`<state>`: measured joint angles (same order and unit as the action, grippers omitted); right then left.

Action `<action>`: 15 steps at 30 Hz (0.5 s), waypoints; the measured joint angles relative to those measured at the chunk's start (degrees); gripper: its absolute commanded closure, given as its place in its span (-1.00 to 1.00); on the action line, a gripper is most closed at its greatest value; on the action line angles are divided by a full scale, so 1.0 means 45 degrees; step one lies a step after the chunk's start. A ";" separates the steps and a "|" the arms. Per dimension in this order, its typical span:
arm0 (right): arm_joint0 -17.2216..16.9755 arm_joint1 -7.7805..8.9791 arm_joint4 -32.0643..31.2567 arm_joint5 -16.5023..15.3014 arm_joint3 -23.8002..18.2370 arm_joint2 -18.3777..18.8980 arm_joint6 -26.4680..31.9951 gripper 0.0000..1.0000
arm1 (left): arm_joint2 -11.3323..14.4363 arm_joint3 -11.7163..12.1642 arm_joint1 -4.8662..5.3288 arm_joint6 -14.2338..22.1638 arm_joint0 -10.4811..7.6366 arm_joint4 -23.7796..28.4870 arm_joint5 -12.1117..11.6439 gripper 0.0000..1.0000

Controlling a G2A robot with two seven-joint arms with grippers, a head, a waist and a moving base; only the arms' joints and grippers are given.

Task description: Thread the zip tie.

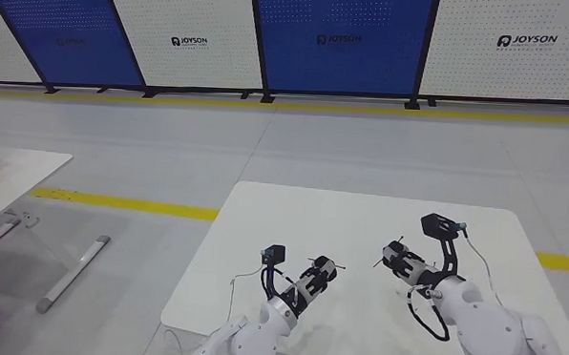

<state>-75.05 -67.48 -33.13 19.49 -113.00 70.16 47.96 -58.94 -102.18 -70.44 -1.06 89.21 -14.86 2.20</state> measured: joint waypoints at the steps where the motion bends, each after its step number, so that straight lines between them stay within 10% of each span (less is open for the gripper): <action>1: 0.0000 0.0000 0.0000 0.0000 0.0000 0.0000 0.0000 1.00 | 0.0000 0.0000 0.0000 0.0000 0.0000 0.0000 0.0000 1.00; 6: 0.0000 0.0000 0.0000 -0.0001 0.0000 0.0000 -0.0001 1.00 | -0.0065 0.0173 0.0015 0.0145 -0.0132 -0.0127 -0.0331 1.00; 15: 0.0000 0.0000 -0.0001 -0.0001 0.0000 0.0000 -0.0001 1.00 | -0.0688 0.0694 0.0256 0.1532 -0.0239 -0.0493 -0.2871 1.00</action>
<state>-75.05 -67.48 -33.13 19.48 -113.01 70.16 47.96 -62.03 -99.05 -69.28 5.84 88.13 -17.07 -10.72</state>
